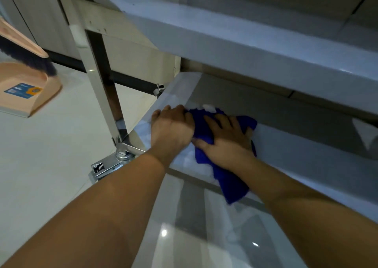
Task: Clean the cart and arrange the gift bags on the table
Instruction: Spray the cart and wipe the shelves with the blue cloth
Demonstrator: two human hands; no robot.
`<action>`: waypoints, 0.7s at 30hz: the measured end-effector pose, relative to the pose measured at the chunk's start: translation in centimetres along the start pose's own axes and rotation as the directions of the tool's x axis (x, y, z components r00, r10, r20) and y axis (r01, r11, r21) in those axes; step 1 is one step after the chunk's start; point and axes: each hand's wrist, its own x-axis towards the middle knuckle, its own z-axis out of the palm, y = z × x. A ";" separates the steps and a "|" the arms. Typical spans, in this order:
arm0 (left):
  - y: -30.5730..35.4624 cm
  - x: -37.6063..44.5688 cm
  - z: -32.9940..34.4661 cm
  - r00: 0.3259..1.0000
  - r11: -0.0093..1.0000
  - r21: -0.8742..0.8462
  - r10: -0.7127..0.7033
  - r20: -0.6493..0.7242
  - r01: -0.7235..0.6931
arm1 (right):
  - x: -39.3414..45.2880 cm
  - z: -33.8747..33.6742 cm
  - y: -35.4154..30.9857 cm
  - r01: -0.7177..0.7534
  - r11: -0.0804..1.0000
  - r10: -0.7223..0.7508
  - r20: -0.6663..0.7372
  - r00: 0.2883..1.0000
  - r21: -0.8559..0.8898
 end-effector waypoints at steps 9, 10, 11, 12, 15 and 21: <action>0.9 -1.6 -3.4 0.964 0.825 -0.524 -0.263 -0.026 0.211 | -8.5 1.1 -1.3 0.035 0.997 -0.038 -0.038 0.999 -0.071; 0.1 -2.1 -3.9 0.953 0.809 -0.545 -0.297 -0.054 0.221 | -8.3 0.9 -1.2 0.047 0.997 -0.048 -0.031 0.998 -0.055; -1.0 -2.7 -4.7 0.941 0.807 -0.549 -0.322 -0.101 0.217 | -8.1 0.9 -1.1 0.057 0.997 -0.058 -0.021 0.998 -0.050; -2.1 -3.4 -5.4 0.930 0.808 -0.549 -0.340 -0.141 0.212 | -8.0 0.9 -1.0 0.063 0.997 -0.063 -0.016 0.998 -0.055; -4.3 -5.9 -7.7 0.918 0.786 -0.568 -0.375 -0.127 0.243 | -8.2 1.0 -1.1 0.049 0.996 -0.051 -0.019 0.999 -0.073; -8.3 -8.0 -9.9 0.754 0.706 -0.476 -0.645 -0.127 0.524 | -8.2 0.8 -1.6 0.014 0.997 -0.013 0.011 1.000 -0.081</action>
